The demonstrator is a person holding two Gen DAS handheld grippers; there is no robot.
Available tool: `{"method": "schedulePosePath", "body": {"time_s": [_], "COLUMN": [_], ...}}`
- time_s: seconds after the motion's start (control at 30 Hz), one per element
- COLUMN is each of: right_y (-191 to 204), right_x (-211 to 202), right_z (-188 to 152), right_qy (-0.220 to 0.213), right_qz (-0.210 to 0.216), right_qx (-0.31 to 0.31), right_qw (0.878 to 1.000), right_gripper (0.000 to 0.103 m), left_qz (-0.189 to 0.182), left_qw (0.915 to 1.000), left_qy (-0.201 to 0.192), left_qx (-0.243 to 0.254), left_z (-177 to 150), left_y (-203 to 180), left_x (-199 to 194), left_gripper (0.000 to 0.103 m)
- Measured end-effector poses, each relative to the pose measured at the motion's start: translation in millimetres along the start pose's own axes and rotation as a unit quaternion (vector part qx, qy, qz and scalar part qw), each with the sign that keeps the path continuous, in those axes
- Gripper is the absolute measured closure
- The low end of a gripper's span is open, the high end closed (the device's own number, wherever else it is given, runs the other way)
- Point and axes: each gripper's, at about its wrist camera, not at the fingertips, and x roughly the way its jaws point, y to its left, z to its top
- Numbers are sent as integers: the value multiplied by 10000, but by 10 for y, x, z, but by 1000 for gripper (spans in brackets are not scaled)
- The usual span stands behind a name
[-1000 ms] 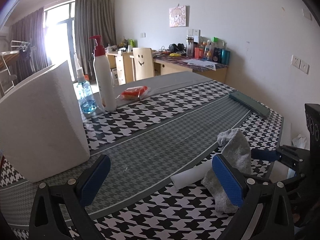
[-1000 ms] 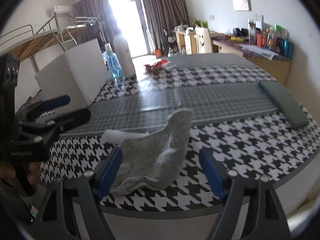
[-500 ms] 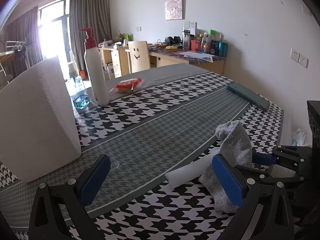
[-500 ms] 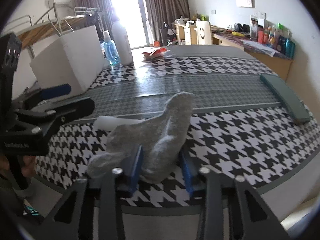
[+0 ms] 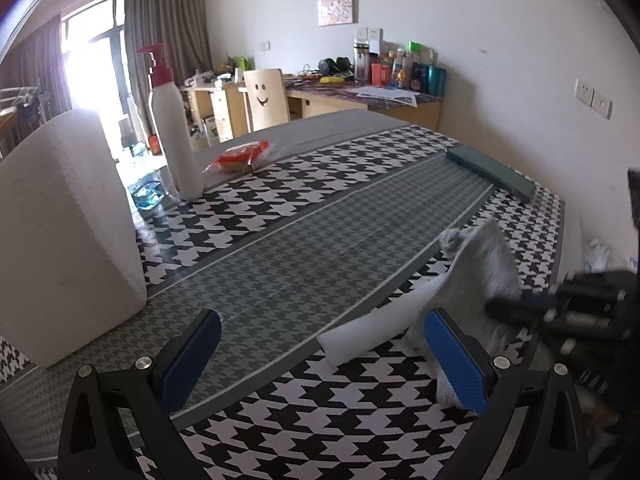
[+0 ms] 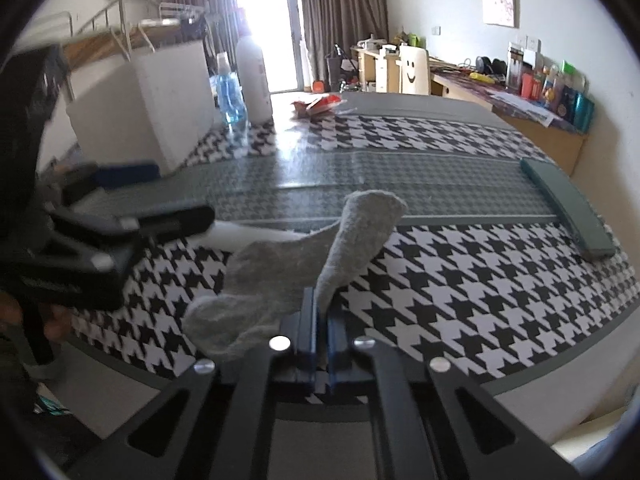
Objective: Organize soft objects
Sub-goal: 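Lift the sock with the right tool while the left tool approaches the white foam roller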
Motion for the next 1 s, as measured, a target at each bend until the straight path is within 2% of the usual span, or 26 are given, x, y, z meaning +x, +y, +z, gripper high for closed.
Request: {"method": "schedulePosePath", "body": {"time_s": [0.23, 0.37, 0.73, 0.87, 1.0], "right_y": [-273, -339, -448, -477, -491], "right_x": [-268, -276, -289, -292, -303], "right_z": [87, 80, 42, 28, 15], "right_qy": [-371, -381, -381, -383, -385], "right_qz": [-40, -78, 3, 37, 78], "right_qx": [384, 468, 642, 685, 701], "right_qw": [9986, 9981, 9972, 9969, 9968], "right_gripper": [97, 97, 97, 97, 97], "left_qz": [-156, -246, -596, -692, -740], "left_qw": [9995, 9984, 9929, 9903, 9885], "left_qy": [192, 331, 654, 756, 931], "left_qx": [220, 388, 799, 937, 934], "left_z": [-1, 1, 19, 22, 80], "left_y": [-72, -130, -230, -258, -226], "left_x": [89, 169, 345, 398, 427], "left_gripper": [1, 2, 29, 33, 48]}}
